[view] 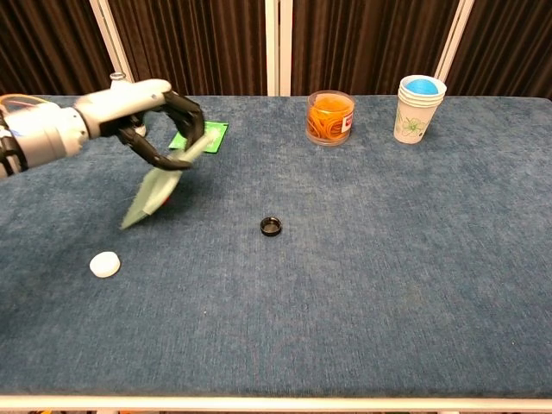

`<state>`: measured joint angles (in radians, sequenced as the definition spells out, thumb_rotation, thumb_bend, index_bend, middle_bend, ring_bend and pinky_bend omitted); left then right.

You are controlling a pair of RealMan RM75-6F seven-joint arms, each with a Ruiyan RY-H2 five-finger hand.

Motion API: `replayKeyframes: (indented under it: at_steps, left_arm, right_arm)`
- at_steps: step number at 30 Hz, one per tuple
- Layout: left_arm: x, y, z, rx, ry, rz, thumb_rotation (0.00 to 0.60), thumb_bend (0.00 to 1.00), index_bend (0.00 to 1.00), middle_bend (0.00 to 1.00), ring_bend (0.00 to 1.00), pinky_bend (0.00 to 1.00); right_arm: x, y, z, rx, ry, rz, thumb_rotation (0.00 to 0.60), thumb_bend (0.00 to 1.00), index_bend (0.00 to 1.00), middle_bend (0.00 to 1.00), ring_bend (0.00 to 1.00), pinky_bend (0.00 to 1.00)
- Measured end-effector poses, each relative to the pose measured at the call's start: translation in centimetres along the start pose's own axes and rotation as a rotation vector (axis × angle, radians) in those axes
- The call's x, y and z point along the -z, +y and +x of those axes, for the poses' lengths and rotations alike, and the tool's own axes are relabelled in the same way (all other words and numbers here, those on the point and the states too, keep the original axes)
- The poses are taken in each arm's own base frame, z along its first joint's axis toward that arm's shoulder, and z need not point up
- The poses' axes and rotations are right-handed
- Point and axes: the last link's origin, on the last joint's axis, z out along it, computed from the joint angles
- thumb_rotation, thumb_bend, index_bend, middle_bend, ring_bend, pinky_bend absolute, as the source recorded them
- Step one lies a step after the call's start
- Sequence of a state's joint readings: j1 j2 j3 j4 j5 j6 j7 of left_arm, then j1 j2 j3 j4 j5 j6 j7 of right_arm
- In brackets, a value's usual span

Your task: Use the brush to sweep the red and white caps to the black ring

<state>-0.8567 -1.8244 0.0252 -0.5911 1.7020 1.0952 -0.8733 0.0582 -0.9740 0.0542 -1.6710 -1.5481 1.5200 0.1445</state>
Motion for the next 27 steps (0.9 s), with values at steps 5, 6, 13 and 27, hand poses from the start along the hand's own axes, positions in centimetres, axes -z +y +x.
replayKeyframes:
  at_steps: [5, 6, 13, 27]
  left_arm:
    - [-1.1, 2.1, -1.2, 0.042, -0.020, -0.065, 0.600, 0.41, 0.53, 0.58, 0.39, 0.34]
    - [-1.3, 2.6, -1.3, 0.050, -0.022, -0.075, 0.600, 0.41, 0.53, 0.58, 0.39, 0.34]
    - [-3.1, 5.7, -2.7, 0.127, -0.039, -0.129, 0.600, 0.41, 0.53, 0.58, 0.39, 0.34]
    - [-4.5, 8.9, -2.6, 0.182, -0.023, -0.166, 0.600, 0.41, 0.53, 0.58, 0.39, 0.34]
  right_arm:
    - [0.2, 0.1, 0.1, -0.001, 0.004, -0.002, 0.600, 0.22, 0.00, 0.02, 0.00, 0.00]
    - [0.2, 0.2, 0.1, -0.002, 0.004, -0.003, 0.600, 0.22, 0.00, 0.02, 0.00, 0.00]
    - [0.3, 0.5, 0.2, -0.005, 0.002, -0.008, 0.600, 0.22, 0.00, 0.02, 0.00, 0.00]
    - [0.4, 0.7, 0.2, -0.007, 0.003, -0.004, 0.600, 0.22, 0.00, 0.02, 0.00, 0.00]
